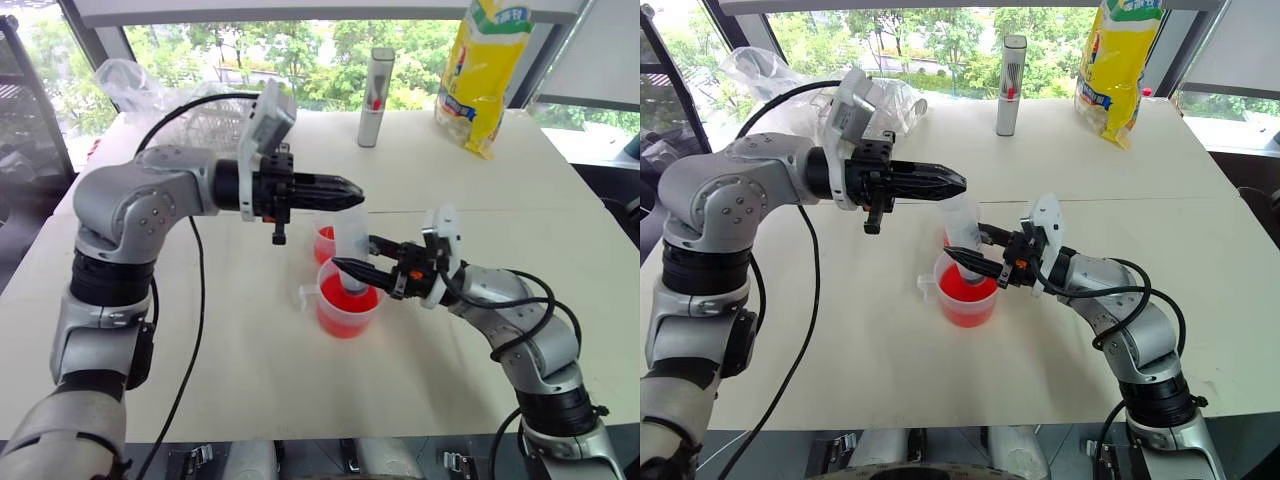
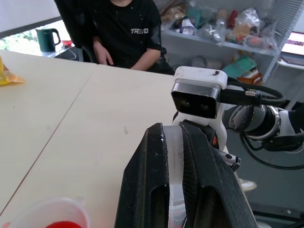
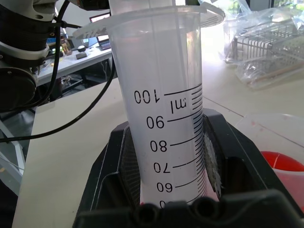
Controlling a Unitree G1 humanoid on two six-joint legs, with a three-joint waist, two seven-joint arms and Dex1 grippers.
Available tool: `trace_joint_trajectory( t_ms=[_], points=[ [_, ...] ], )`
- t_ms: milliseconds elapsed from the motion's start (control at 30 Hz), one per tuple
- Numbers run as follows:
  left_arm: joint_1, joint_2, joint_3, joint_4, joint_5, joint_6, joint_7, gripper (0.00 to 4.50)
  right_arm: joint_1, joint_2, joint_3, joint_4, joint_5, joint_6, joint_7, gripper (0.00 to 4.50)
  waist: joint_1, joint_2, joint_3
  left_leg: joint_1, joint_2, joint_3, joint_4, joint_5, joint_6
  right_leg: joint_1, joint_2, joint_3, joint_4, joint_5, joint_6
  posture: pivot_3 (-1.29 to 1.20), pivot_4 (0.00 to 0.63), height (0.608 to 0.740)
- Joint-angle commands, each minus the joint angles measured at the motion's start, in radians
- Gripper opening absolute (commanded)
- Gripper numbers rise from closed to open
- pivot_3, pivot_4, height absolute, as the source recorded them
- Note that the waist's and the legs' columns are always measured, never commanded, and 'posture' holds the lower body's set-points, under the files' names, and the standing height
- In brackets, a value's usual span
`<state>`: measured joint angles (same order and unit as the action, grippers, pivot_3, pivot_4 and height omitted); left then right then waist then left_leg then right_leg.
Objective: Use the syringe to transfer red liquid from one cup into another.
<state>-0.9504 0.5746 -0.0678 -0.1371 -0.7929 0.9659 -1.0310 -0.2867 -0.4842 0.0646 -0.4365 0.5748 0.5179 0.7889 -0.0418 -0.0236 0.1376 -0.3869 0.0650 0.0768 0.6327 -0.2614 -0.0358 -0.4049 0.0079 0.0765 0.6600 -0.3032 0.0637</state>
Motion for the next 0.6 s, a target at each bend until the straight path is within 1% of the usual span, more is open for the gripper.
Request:
trace_joint_trajectory(
  t_ms=[33, 600],
  points=[
    [-0.064, 0.01, 0.056, 0.007, 0.019, -0.059, 0.01, 0.03, 0.018, -0.013, 0.028, -0.031, 0.013, 0.02, 0.021, 1.42, 0.0, 0.0, 0.0, 0.0, 0.0, 0.0, 0.0, 0.0, 0.0, 0.0, 0.0, 0.0, 0.0, 0.0, 0.0, 0.0, 0.15, 0.74],
    [-0.08, 0.021, 0.069, 0.023, 0.033, -0.069, 0.004, 0.03, 0.047, -0.015, 0.049, -0.009, 0.004, 0.017, 0.041, 1.42, 0.0, 0.0, 0.0, 0.0, 0.0, 0.0, 0.0, 0.0, 0.0, 0.0, 0.0, 0.0, 0.0, 0.0, 0.0, 0.0, 0.15, 0.74]
  ],
)
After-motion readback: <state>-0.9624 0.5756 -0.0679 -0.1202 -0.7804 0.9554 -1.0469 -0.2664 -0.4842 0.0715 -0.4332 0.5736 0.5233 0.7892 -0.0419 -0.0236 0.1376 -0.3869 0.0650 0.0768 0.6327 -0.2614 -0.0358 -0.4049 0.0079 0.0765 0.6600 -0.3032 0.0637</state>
